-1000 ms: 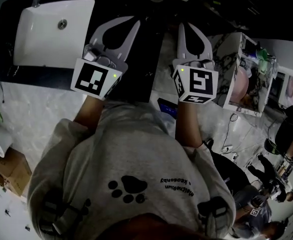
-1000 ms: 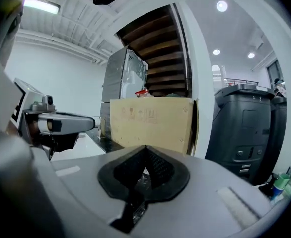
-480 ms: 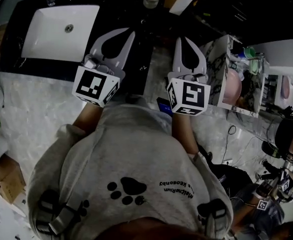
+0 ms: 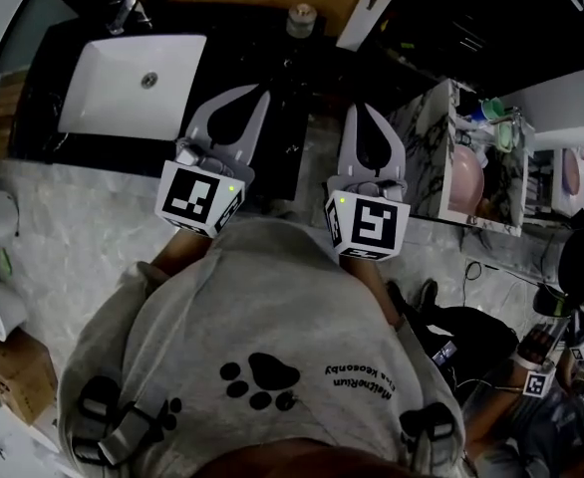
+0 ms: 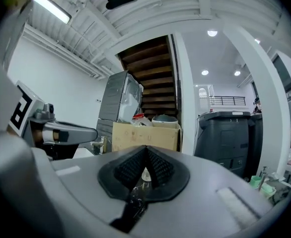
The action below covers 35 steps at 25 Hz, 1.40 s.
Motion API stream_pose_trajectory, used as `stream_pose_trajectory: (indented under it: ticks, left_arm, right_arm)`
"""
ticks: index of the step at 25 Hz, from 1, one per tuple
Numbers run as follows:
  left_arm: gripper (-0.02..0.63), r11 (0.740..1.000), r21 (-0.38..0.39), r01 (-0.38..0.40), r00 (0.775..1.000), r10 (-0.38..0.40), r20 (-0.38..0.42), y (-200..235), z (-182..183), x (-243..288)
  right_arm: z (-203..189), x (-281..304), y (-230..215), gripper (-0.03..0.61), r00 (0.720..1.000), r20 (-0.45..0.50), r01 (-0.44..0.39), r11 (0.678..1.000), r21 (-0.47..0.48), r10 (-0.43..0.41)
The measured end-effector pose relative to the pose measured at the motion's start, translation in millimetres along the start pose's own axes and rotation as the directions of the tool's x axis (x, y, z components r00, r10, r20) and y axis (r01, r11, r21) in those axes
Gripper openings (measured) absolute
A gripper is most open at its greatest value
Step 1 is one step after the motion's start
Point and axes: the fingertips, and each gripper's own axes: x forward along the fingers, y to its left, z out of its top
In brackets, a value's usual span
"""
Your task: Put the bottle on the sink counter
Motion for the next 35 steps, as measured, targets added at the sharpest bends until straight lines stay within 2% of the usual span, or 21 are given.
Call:
stream_pose_trajectory:
  ticks: [4, 9, 15, 21, 35]
  left_arm:
    - [0.003, 1.000, 0.018, 0.007, 1.000, -0.007, 0.003, 2, 1, -4]
    - [0.003, 1.000, -0.009, -0.004, 1.000, 0.003, -0.024, 9, -2, -10]
    - [0.003, 0.999, -0.042, -0.010, 0.999, 0.009, -0.034, 11, -14, -17]
    - [0.003, 0.999, -0.037, 0.012, 1.000, -0.012, 0.000, 10, -4, -16]
    - [0.003, 0.999, -0.024, 0.028, 0.999, -0.027, 0.031, 13, 3, -13]
  right_arm:
    - [4, -2, 12, 0.002, 1.000, 0.014, 0.009, 1.000, 0.015, -0.009]
    - [8, -1, 24, 0.002, 1.000, 0.017, 0.012, 1.000, 0.008, -0.012]
    - [9, 4, 49, 0.002, 0.999, 0.009, -0.042, 0.998, 0.043, 0.041]
    - [17, 6, 53, 0.002, 0.998, 0.049, -0.039, 0.997, 0.072, 0.036]
    - [19, 12, 62, 0.002, 0.997, 0.037, -0.063, 0.998, 0.003, 0.063]
